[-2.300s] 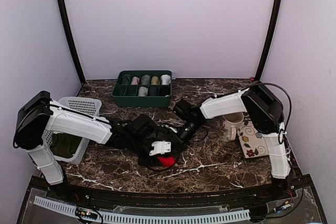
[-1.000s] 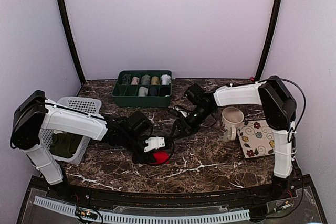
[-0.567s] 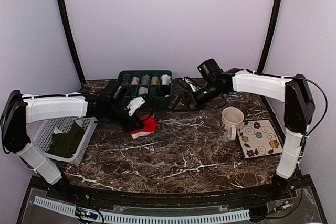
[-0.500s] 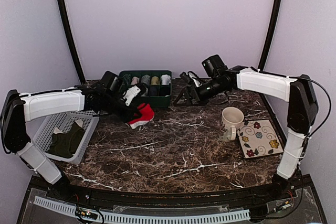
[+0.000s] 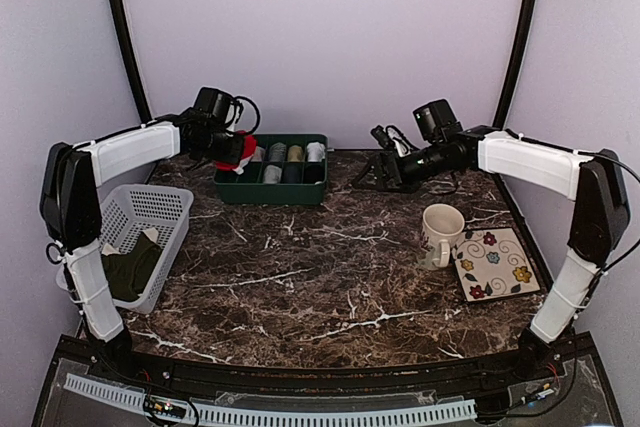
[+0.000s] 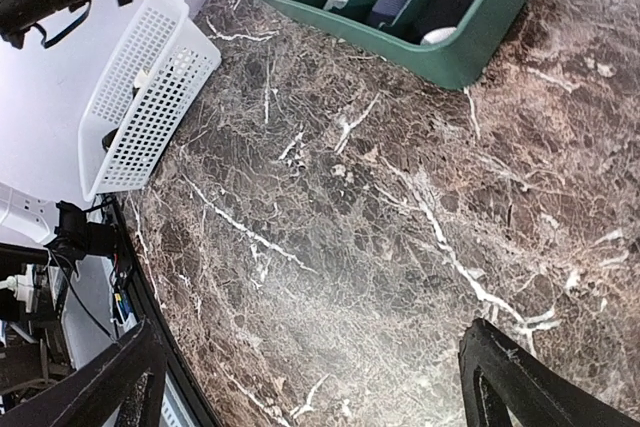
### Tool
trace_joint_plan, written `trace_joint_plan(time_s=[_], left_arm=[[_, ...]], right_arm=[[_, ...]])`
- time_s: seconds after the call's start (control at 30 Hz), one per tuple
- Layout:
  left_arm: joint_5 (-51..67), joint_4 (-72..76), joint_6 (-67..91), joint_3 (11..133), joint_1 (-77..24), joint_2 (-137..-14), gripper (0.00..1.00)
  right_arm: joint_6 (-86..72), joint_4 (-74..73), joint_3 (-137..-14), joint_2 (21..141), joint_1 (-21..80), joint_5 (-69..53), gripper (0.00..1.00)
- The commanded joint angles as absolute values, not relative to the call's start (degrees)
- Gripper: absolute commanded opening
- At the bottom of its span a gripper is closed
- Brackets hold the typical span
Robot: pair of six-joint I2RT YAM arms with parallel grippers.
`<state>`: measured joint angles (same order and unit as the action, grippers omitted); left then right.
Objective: Roll the underwear
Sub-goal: Place the underwear in the storage box.
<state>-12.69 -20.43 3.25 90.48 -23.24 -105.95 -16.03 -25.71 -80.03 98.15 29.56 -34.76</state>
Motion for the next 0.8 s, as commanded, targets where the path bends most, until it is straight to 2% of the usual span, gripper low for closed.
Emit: trace_joint_plan(time_s=[0.0, 0.2, 0.77], left_arm=[[-24.3, -24.2, 3.9, 96.8, -23.3, -110.4, 0.00], [-29.2, -23.3, -0.8, 100.8, -23.3, -116.2, 0.00], [-29.5, -26.4, -4.4, 113.5, -26.7, -129.6, 0.00]], right_arm=[[-17.0, -23.7, -78.6, 95.9, 28.9, -33.7, 1.00], [-16.9, -24.0, -78.4, 96.3, 28.3, -33.7, 1.00], [-15.6, -25.5, -79.2, 98.3, 26.1, -35.2, 1.00]])
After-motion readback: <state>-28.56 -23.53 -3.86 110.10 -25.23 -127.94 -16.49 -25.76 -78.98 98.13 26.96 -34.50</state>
